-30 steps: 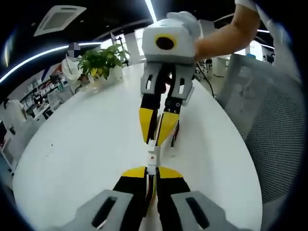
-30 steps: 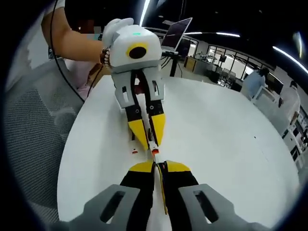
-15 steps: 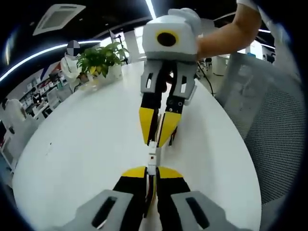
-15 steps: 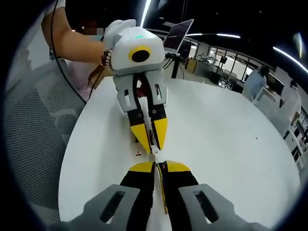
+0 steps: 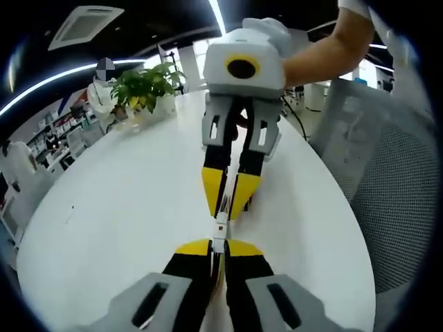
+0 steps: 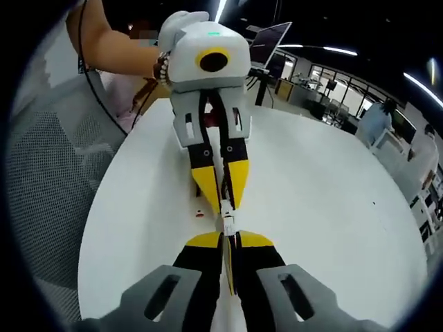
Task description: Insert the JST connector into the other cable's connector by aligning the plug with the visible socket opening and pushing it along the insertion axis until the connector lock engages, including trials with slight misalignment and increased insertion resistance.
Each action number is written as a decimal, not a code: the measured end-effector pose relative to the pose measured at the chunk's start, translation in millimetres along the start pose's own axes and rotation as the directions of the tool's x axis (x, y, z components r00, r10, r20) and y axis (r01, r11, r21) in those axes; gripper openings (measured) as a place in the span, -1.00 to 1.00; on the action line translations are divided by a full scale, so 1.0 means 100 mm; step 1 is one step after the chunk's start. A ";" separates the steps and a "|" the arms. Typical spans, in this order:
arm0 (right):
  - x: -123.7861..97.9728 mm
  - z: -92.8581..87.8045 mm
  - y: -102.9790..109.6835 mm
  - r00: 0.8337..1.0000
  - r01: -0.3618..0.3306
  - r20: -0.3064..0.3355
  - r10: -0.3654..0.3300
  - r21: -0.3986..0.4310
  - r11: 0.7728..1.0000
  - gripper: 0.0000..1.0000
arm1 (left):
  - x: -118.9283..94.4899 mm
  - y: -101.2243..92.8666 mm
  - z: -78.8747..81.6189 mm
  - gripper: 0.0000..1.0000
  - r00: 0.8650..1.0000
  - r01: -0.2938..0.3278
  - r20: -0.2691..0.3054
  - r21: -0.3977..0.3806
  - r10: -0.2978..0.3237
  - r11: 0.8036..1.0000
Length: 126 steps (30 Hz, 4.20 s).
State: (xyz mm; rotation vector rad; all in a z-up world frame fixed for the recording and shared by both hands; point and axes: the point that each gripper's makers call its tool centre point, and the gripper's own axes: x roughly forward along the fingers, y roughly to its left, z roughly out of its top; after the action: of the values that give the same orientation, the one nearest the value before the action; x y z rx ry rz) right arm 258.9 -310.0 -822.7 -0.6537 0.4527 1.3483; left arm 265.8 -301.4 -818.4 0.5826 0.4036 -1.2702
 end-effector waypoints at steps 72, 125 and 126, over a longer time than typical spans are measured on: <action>0.20 -0.15 -0.50 0.998 -0.005 -0.067 0.007 0.033 0.999 -0.92 | 0.26 0.46 -0.05 -1.00 0.999 0.038 -0.006 -0.024 -0.038 0.999; -0.74 0.39 -0.19 0.883 -0.075 0.463 -0.076 0.299 0.951 -0.34 | -0.60 0.02 0.06 -0.34 0.925 0.044 0.366 -0.375 0.104 0.926; -0.77 0.42 -0.17 0.877 -0.070 0.474 -0.083 0.298 0.952 -0.38 | -0.61 -0.03 0.06 -0.32 0.924 0.043 0.368 -0.365 0.102 0.930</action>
State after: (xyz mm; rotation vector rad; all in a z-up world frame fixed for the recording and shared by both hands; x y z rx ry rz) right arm 259.0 -341.1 -739.0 -0.0474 0.2423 1.3415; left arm 246.9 -258.5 -778.3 0.0154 0.2918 -1.2062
